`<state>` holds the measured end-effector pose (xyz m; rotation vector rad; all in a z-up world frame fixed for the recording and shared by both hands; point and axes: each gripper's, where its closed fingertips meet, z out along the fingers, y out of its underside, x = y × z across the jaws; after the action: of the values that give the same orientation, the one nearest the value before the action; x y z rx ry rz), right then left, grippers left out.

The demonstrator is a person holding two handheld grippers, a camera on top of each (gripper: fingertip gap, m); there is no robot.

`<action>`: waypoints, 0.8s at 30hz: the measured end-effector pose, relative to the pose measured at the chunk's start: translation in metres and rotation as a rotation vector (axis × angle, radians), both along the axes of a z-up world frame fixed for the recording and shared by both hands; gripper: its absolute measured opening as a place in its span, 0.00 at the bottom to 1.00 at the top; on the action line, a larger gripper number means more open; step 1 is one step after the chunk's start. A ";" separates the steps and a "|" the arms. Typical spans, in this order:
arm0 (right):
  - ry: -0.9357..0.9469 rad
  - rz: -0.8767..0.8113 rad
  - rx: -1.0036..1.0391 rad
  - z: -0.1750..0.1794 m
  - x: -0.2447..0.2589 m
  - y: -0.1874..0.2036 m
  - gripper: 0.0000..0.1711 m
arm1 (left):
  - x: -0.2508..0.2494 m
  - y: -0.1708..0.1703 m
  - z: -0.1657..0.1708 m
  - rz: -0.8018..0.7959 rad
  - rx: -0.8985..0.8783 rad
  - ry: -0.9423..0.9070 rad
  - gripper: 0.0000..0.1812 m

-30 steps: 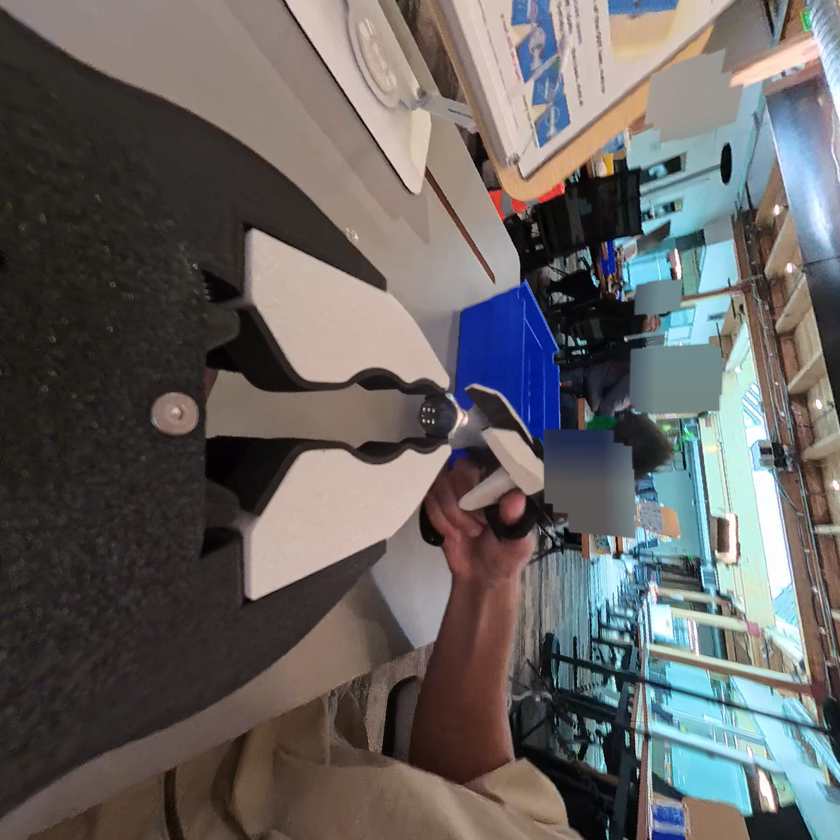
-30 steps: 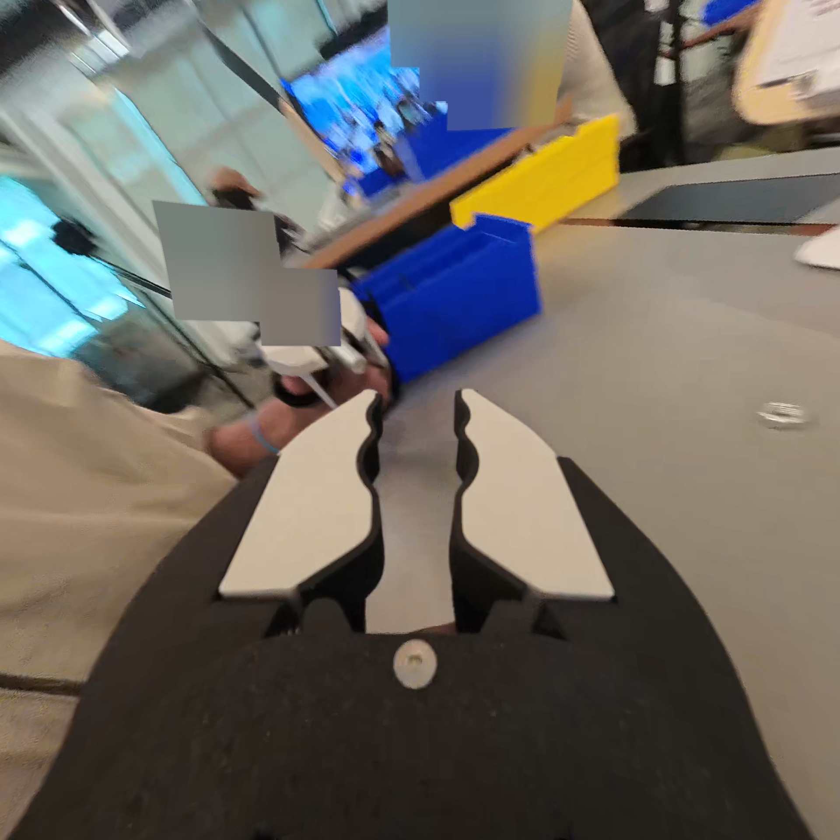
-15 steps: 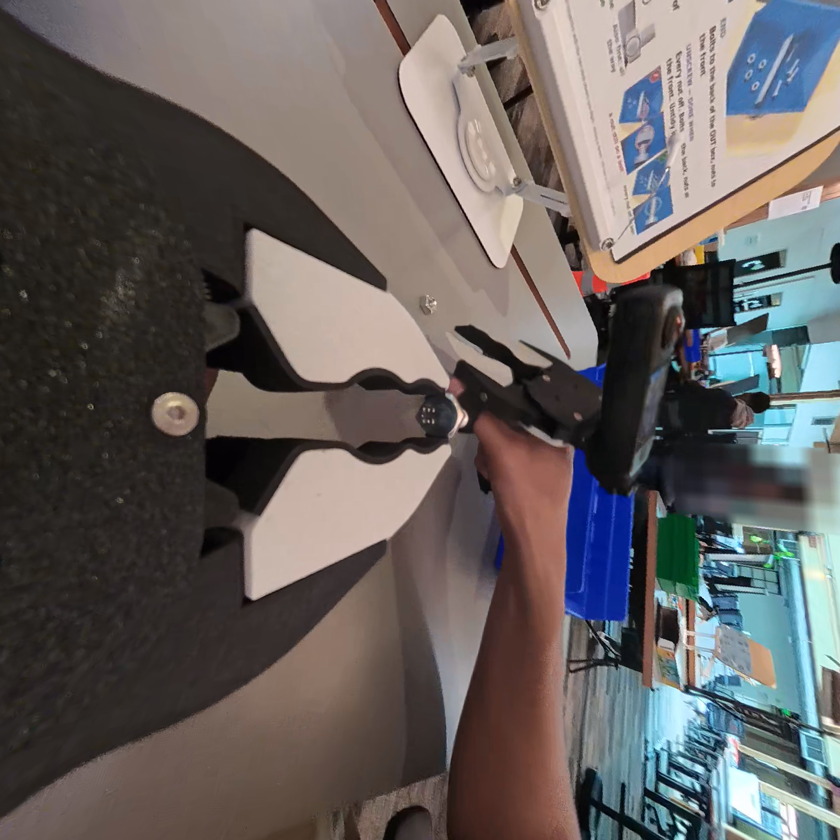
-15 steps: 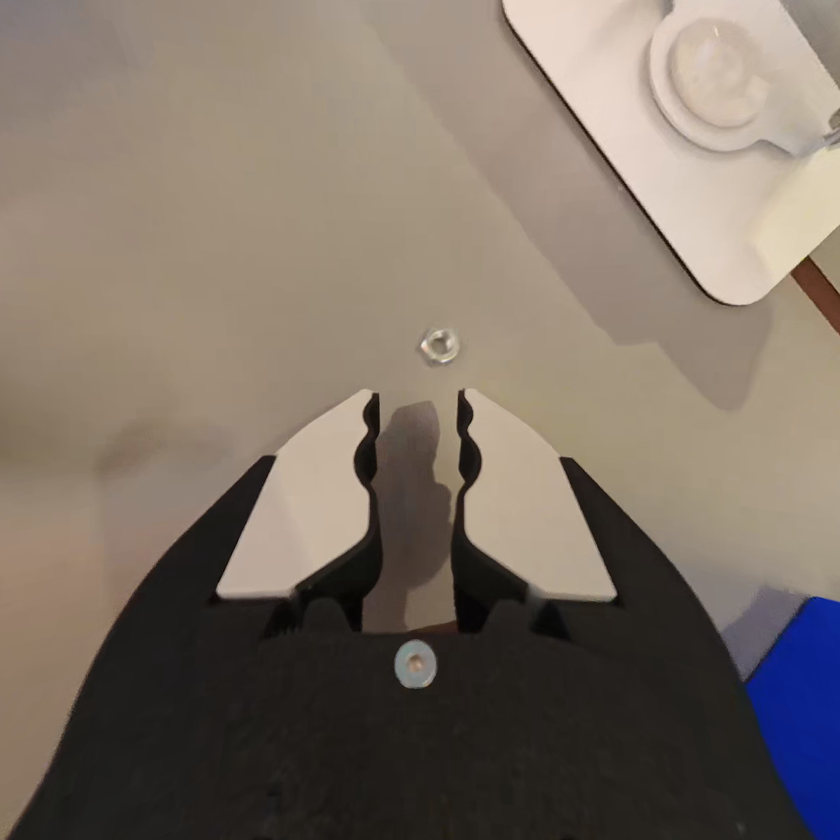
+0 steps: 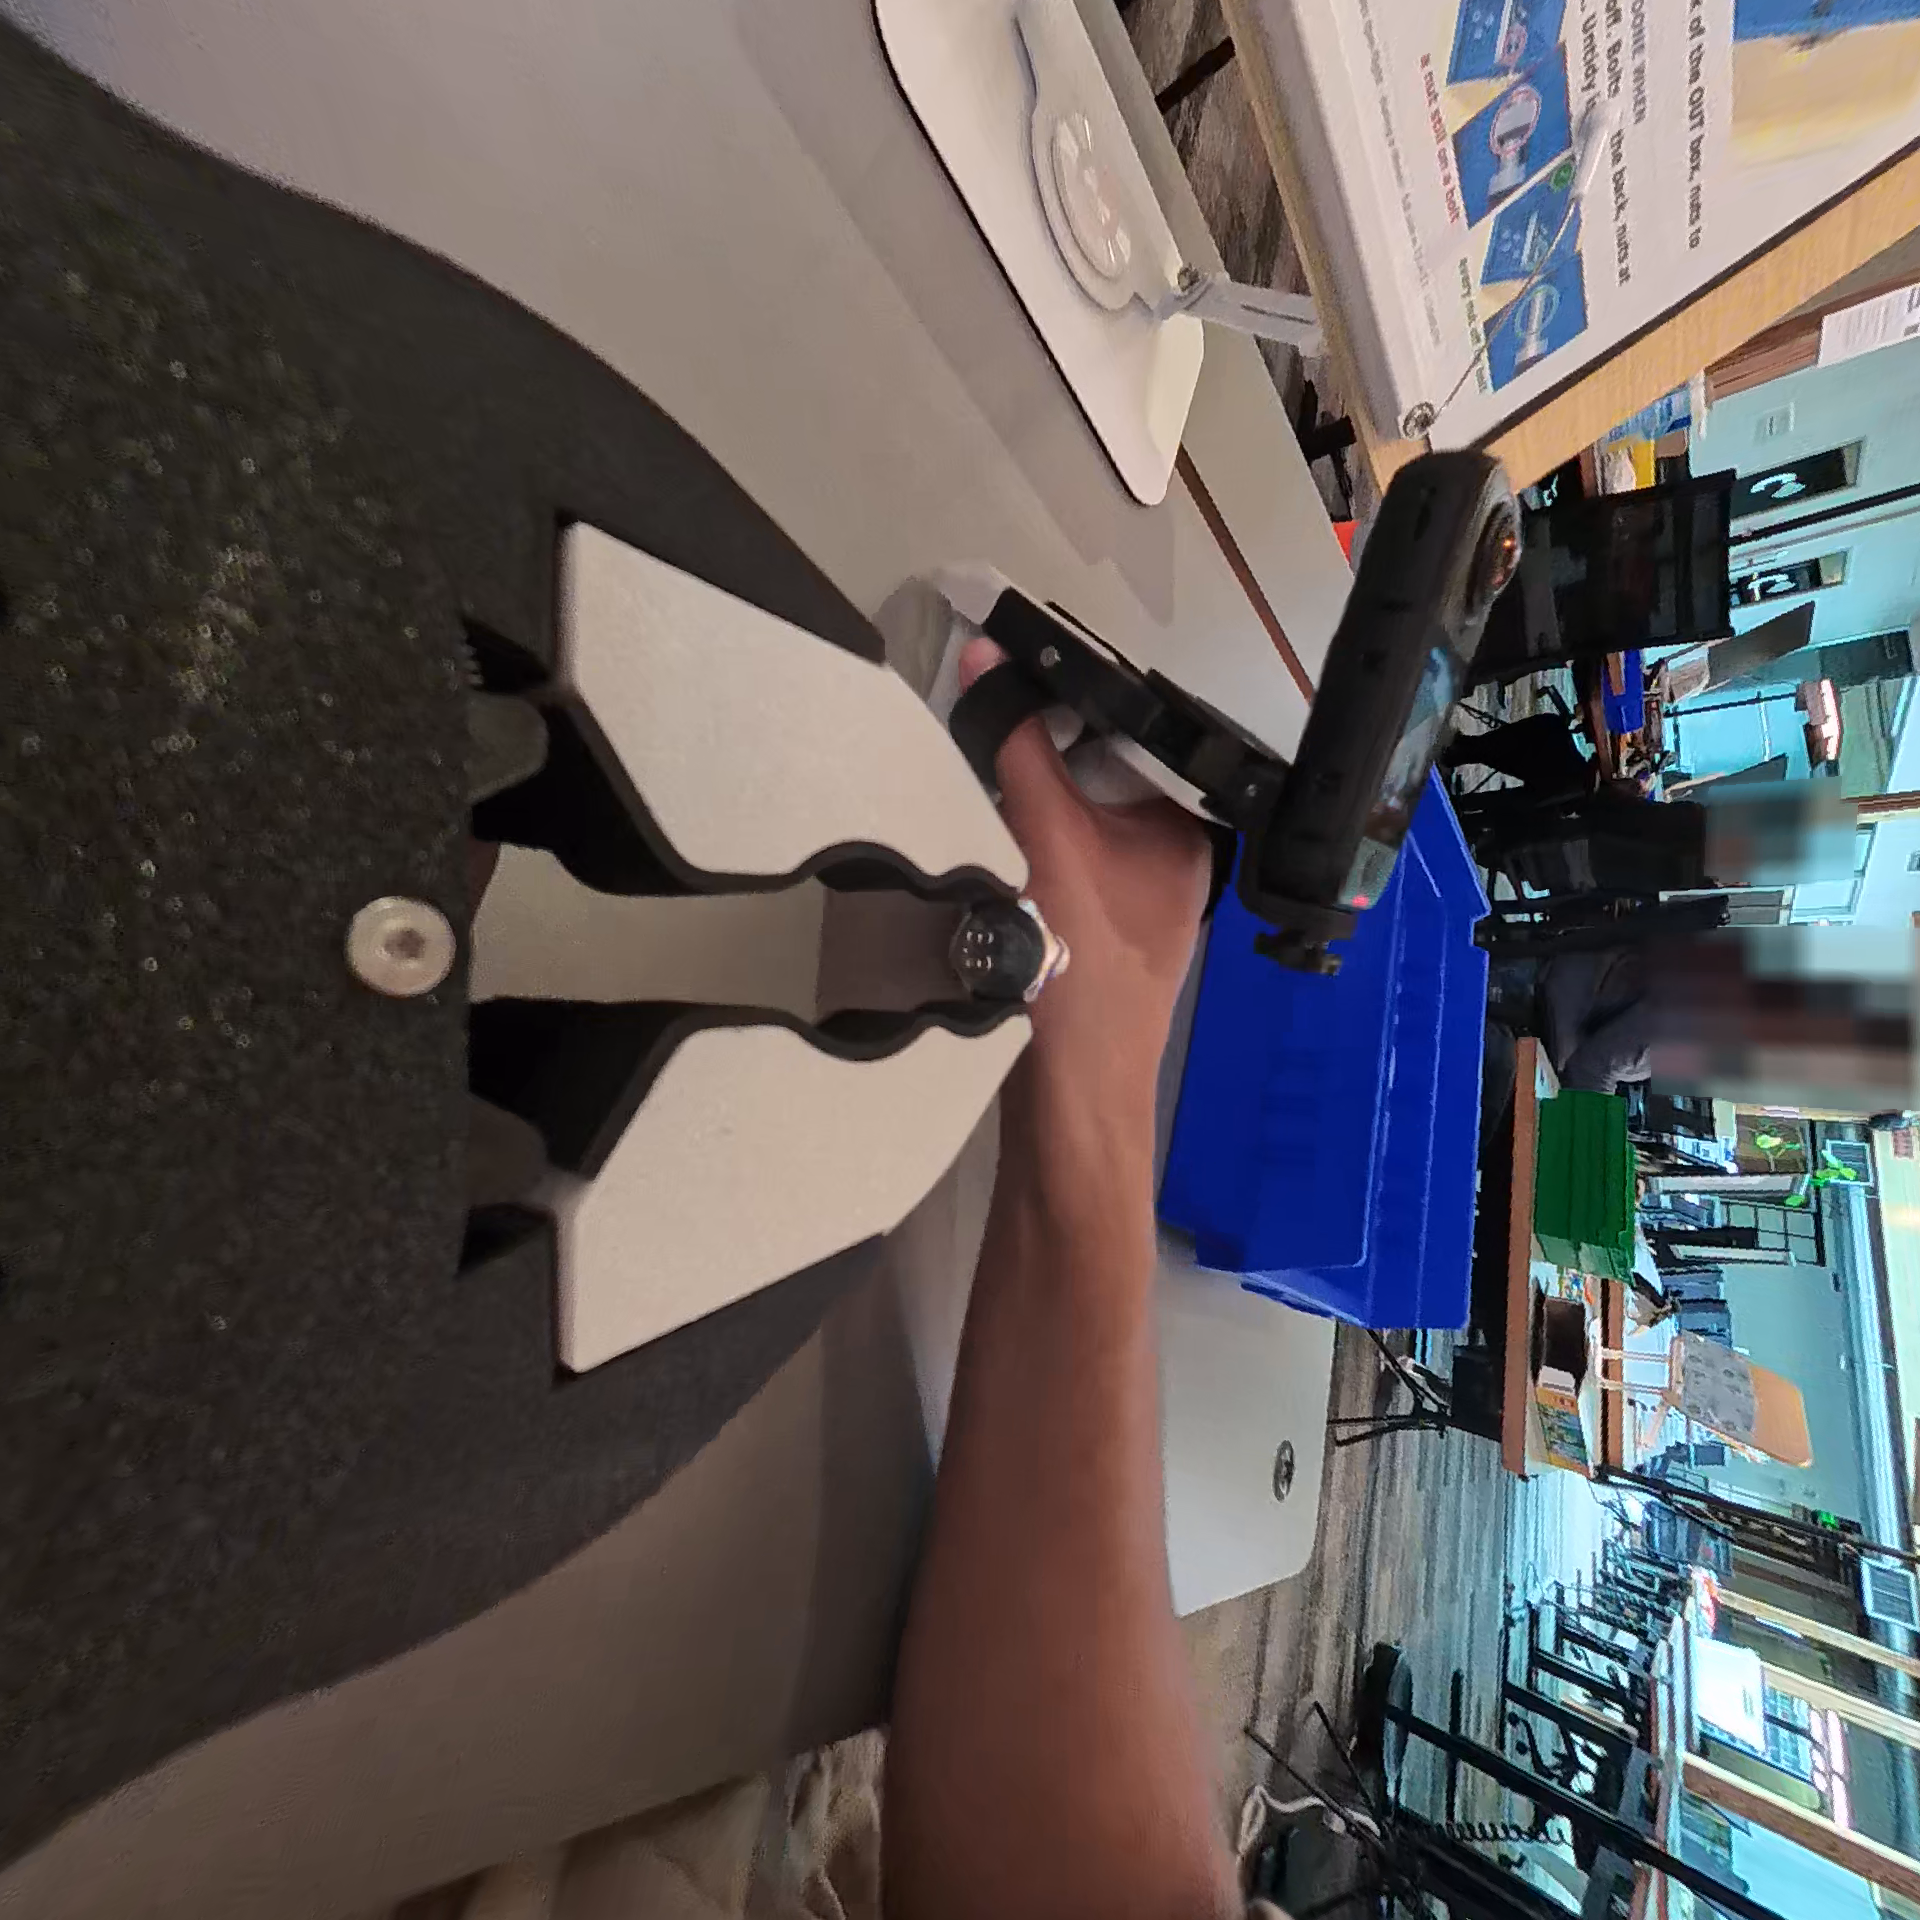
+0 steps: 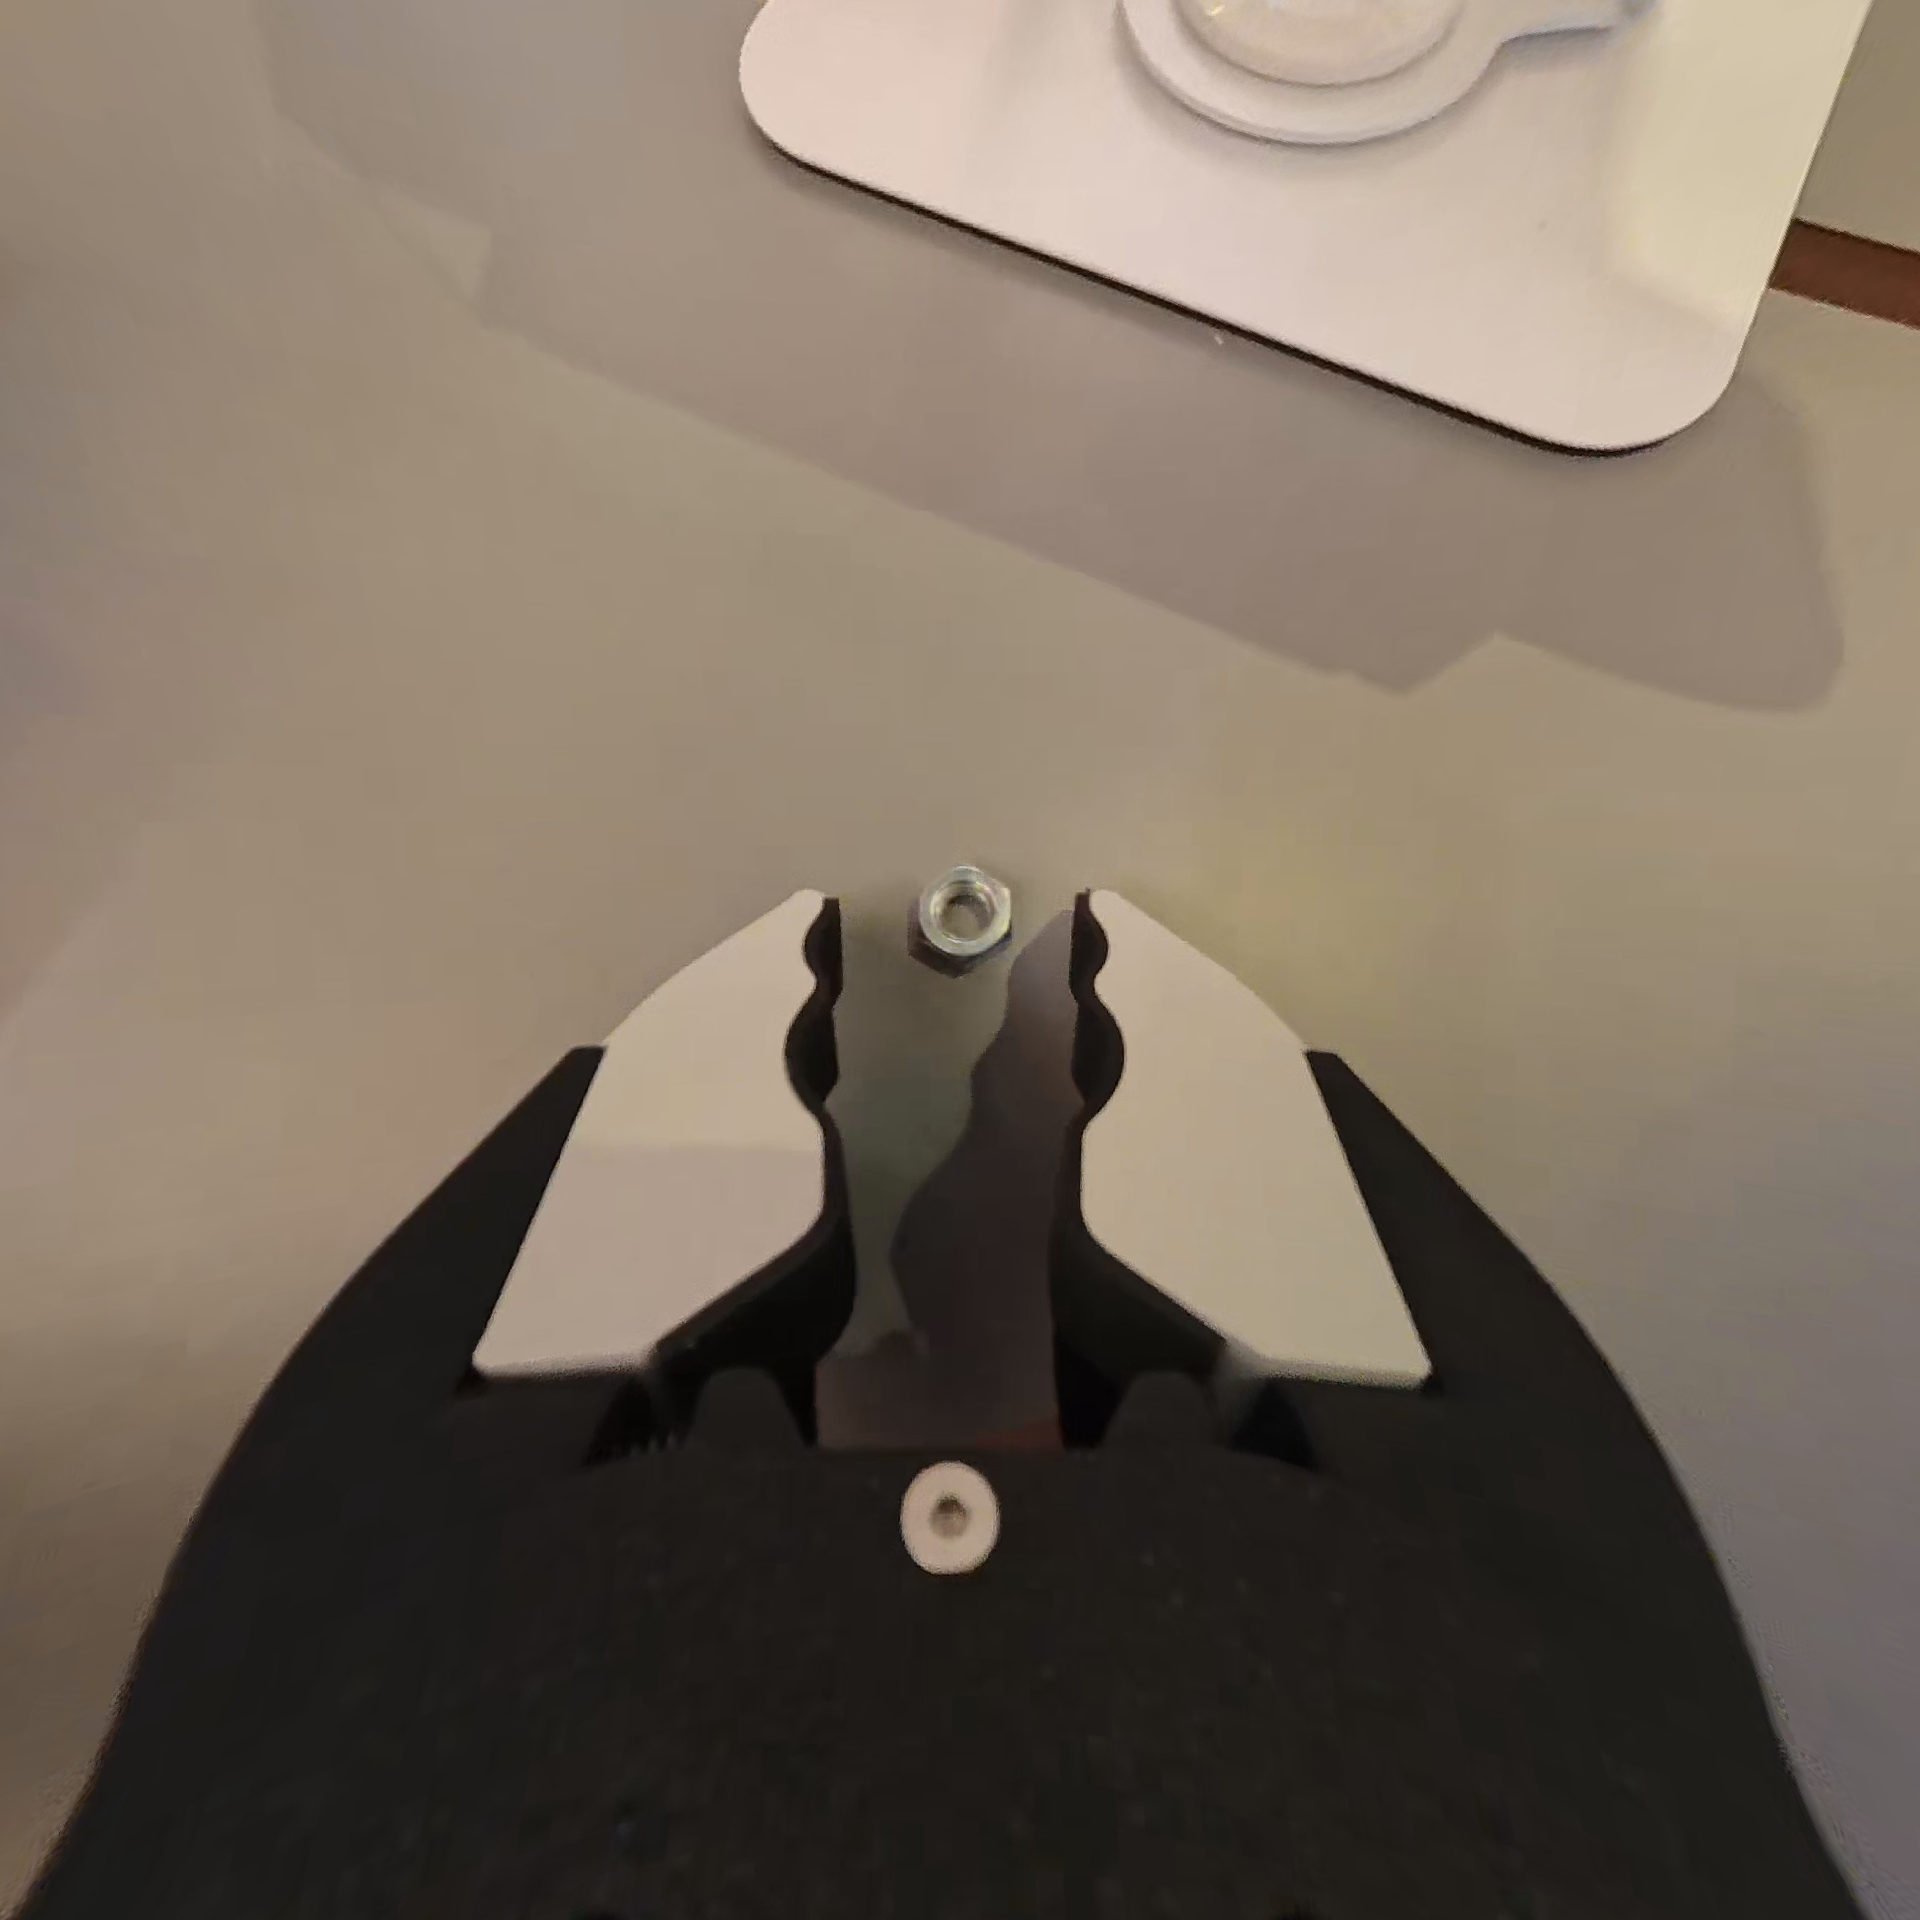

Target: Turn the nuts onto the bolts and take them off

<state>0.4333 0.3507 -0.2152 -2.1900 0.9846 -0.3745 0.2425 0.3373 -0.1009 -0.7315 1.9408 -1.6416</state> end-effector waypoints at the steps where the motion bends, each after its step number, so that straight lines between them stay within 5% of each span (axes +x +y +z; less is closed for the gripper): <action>1: -0.005 -0.014 0.002 0.000 0.000 0.001 0.25 | -0.001 0.000 0.001 -0.008 -0.013 0.007 0.09; 7: -0.038 -0.060 -0.036 0.000 0.000 0.000 0.25 | -0.003 0.000 0.003 -0.028 -0.042 0.021 0.09; 8: -0.037 -0.061 -0.046 -0.002 -0.001 0.000 0.23 | -0.003 0.000 0.003 -0.030 -0.042 0.021 0.09; 9: -0.035 -0.043 -0.050 -0.002 -0.002 0.002 0.10 | -0.003 -0.001 0.003 -0.029 -0.041 0.020 0.09; 16: -0.017 0.044 -0.008 0.000 -0.009 0.005 0.10 | 0.002 0.004 -0.001 -0.013 -0.049 0.039 0.09; 20: -0.116 0.198 0.129 0.043 -0.028 -0.002 0.10 | 0.007 0.016 0.005 0.001 -0.118 0.053 0.09; 24: -0.152 0.443 0.498 0.106 -0.080 -0.017 0.10 | 0.006 0.019 0.021 -0.101 -0.335 0.126 0.09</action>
<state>0.3536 0.3338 -0.1094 -1.8181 0.4270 -0.0712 0.2486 0.3563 -0.0800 -0.8945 1.8326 -2.0577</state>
